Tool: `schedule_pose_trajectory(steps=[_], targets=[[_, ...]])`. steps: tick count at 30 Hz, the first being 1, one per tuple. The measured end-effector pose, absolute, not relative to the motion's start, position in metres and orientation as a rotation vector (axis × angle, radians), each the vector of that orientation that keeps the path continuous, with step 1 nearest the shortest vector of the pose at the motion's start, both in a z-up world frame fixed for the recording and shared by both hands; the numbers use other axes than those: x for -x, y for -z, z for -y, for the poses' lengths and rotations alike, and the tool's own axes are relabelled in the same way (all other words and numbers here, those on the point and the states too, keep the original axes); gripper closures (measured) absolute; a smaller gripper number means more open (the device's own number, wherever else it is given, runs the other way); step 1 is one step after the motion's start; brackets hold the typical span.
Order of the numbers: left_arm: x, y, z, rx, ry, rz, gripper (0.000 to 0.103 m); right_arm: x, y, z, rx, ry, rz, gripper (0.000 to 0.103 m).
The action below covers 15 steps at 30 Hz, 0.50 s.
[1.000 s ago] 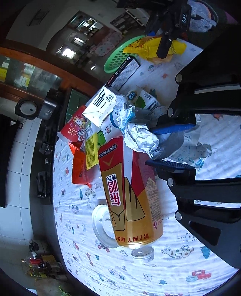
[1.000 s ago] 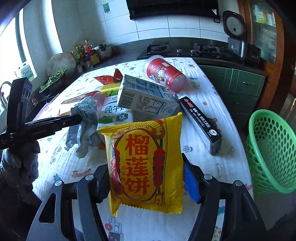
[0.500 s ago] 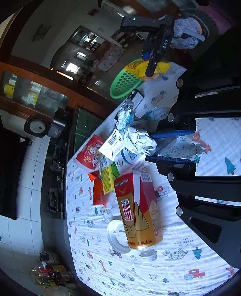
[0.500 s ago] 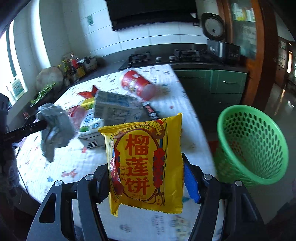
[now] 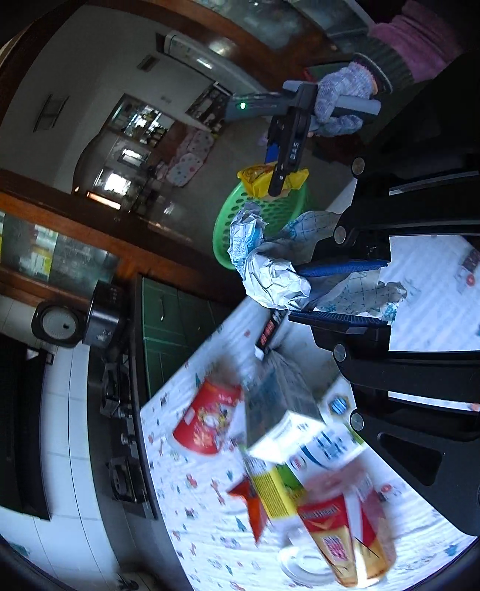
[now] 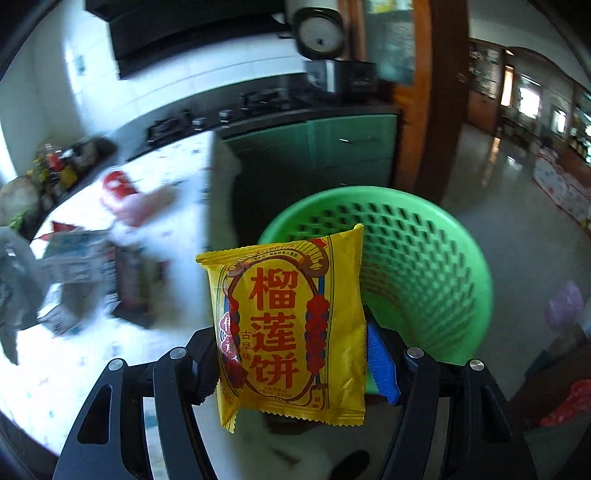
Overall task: Collect trash
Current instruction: 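Carry both items over the green basket and open both tools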
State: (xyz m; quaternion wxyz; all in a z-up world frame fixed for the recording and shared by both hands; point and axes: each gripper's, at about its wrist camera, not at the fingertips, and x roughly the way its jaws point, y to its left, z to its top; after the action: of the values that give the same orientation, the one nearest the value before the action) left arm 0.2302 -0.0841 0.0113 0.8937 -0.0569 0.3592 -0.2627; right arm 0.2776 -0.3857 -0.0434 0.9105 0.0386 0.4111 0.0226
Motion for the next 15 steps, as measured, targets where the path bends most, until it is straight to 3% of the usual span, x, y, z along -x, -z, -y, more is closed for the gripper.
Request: schedule_pose_trajectory(steps=[15], targets=[[-0.296,-0.016,0.201,0.002,0.642,-0.766,0.085,-0.323,0.066,0.457,-0.179,0.061,-0.859,0.023]])
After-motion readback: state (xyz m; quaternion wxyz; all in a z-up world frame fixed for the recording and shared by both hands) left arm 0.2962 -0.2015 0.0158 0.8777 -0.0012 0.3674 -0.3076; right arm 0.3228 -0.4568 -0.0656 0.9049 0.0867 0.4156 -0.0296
